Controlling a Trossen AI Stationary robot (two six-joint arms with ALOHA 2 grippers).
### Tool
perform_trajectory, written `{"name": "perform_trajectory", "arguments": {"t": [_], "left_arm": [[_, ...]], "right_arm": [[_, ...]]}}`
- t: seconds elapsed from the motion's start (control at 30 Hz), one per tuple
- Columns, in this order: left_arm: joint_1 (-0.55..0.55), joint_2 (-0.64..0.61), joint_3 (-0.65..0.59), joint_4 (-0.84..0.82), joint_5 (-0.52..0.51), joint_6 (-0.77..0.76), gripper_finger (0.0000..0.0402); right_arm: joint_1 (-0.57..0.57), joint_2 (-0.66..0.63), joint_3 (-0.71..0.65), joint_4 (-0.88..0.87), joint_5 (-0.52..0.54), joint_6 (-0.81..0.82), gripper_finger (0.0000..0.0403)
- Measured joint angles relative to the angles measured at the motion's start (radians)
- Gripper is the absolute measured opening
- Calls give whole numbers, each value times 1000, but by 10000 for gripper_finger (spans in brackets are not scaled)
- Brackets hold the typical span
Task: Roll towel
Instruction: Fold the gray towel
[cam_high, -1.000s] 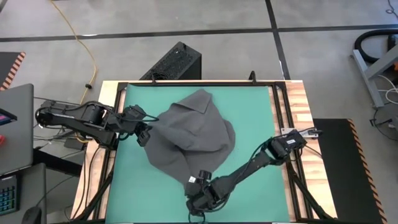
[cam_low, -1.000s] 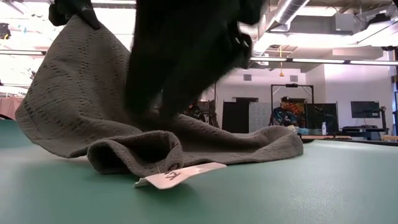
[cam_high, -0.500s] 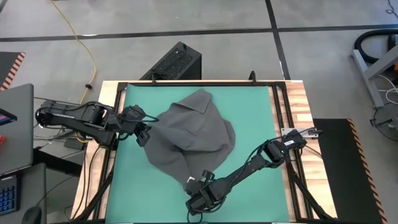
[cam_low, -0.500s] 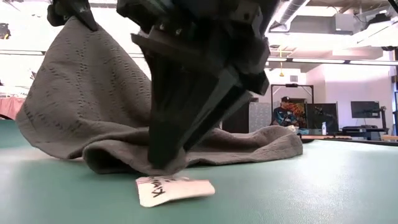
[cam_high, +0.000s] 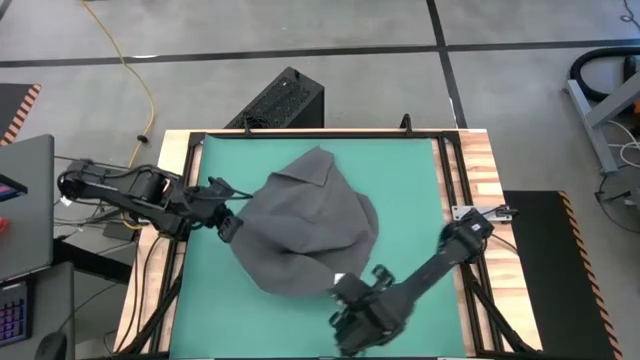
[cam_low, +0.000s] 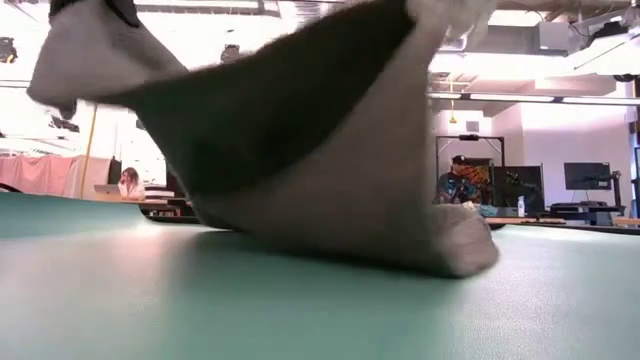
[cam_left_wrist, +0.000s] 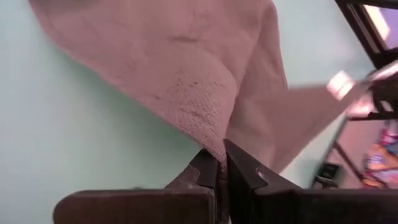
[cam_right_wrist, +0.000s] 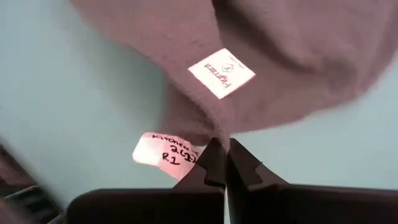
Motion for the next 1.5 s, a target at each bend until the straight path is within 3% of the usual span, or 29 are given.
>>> {"name": "perform_trajectory", "arguments": {"t": [0.27,0.4,0.53,0.67,0.9,1.0,1.07,1.13,1.2,1.3,1.4,1.5], "left_arm": [[-180,5,0,42,64,-262,0],[-246,-17,14,341,42,-278,0],[-270,-25,86,637,-137,-112,0],[-249,-26,207,631,-399,98,0],[-124,-26,334,559,-885,481,0],[-12,-26,344,599,-991,583,0],[89,-20,344,666,-975,683,0],[202,-4,344,789,-875,820,0],[306,17,344,935,-700,923,0],[421,60,353,1102,-449,958,0],[488,102,399,1097,-322,953,0],[507,131,448,990,-218,948,0]], "right_arm": [[116,-172,-38,9,285,79,9],[160,-242,-24,4,525,16,9],[158,-307,-4,8,752,-115,9],[88,-379,37,23,917,-304,9],[-173,-501,82,232,1000,-821,9],[-309,-537,83,405,1003,-1109,9],[-395,-551,84,552,1001,-1324,9],[-468,-559,84,705,974,-1553,9],[-526,-560,84,866,901,-1770,9],[-573,-557,83,1129,822,-2058,9],[-580,-554,84,1359,798,-2295,9],[-541,-555,85,1438,797,-2420,9]]}}
